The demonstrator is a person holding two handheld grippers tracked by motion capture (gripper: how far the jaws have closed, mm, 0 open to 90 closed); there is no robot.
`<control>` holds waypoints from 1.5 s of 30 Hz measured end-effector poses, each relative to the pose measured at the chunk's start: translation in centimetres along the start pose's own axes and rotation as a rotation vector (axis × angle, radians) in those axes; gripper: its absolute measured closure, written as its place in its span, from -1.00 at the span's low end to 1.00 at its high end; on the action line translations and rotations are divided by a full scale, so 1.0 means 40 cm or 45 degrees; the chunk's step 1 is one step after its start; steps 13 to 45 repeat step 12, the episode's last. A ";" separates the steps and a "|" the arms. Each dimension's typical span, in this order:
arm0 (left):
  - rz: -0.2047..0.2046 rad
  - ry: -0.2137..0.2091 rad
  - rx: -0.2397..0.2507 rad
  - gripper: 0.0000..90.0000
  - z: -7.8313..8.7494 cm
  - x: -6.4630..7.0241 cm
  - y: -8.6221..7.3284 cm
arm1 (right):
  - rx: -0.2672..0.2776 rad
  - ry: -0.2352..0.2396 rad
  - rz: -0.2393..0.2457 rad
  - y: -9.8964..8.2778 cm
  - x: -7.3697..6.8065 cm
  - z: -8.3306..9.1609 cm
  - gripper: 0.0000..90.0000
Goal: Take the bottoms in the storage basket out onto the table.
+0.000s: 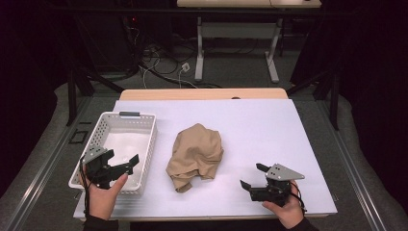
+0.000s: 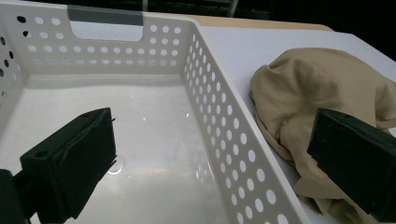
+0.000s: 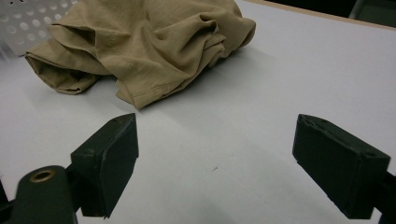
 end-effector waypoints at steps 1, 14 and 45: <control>0.000 0.000 0.000 -0.98 0.000 0.000 0.000 | 0.000 0.000 0.000 0.000 0.000 0.000 -0.69; 0.002 0.008 0.004 -0.98 0.006 -0.003 0.005 | 0.002 -0.001 -0.002 0.000 0.001 -0.001 -0.69; 0.002 0.008 0.004 -0.98 0.006 -0.003 0.005 | 0.002 -0.001 -0.002 0.000 0.001 -0.001 -0.69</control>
Point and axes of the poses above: each handheld gripper's, and its own axes: z roughly backward along the jaws, y roughly out of its top, x roughly to its right, the point moved 6 cm from there along -z, roughly forward along the jaws, and after that the axes turned 12 degrees about x, right-handed, at the moved point
